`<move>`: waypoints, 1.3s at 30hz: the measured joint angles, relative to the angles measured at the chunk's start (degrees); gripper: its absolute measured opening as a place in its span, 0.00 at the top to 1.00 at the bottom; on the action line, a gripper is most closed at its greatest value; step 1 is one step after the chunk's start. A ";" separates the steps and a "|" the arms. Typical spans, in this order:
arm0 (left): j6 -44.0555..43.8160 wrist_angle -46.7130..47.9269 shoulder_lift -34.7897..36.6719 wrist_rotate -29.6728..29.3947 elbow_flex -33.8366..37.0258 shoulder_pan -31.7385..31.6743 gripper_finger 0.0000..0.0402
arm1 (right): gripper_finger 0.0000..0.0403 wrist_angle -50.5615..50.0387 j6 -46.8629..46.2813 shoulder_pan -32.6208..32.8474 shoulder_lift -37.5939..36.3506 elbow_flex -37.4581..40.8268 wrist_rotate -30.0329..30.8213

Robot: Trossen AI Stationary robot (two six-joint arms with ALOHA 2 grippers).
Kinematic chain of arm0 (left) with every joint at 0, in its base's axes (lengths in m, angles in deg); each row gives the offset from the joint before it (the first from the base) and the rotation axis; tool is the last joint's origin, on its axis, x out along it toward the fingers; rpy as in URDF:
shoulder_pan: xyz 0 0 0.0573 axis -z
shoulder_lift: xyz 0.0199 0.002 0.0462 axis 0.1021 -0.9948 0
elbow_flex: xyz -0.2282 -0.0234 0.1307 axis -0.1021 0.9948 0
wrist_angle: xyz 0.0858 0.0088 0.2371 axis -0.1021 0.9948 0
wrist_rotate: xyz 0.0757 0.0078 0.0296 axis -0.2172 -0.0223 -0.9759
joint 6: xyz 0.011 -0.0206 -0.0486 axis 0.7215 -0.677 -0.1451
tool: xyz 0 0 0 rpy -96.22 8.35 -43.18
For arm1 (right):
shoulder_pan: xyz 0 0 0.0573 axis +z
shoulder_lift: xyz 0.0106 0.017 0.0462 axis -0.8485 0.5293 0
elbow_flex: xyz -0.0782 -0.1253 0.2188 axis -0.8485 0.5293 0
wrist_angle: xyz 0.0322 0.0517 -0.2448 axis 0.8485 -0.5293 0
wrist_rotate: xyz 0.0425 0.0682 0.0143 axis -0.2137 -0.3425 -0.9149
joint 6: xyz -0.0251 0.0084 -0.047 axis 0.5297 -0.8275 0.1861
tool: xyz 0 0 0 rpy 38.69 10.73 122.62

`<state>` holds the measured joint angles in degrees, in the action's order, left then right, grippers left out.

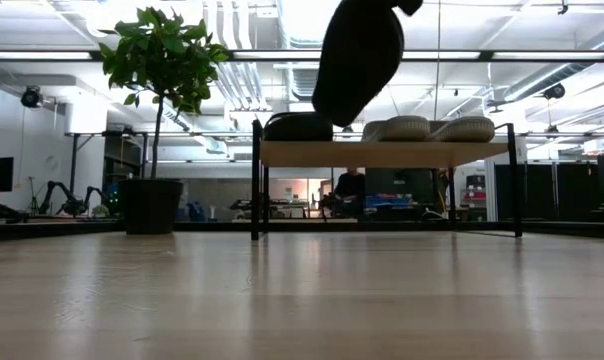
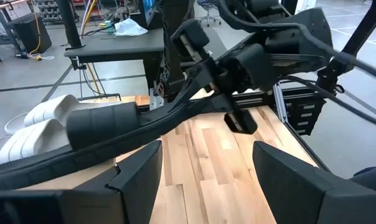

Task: Pick and place slides into the shelf
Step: Put the black slide on the shelf

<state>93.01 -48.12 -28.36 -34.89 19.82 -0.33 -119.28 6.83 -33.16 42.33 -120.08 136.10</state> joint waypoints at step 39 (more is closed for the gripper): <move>-1.51 2.32 0.00 0.04 0.12 -0.07 0.42 | 0.90 -11.23 -11.54 -4.42 -0.13 0.57 -5.02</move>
<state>91.51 -45.80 -28.36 -34.85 19.94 -0.40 -130.51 -4.71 -37.57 42.20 -119.51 131.08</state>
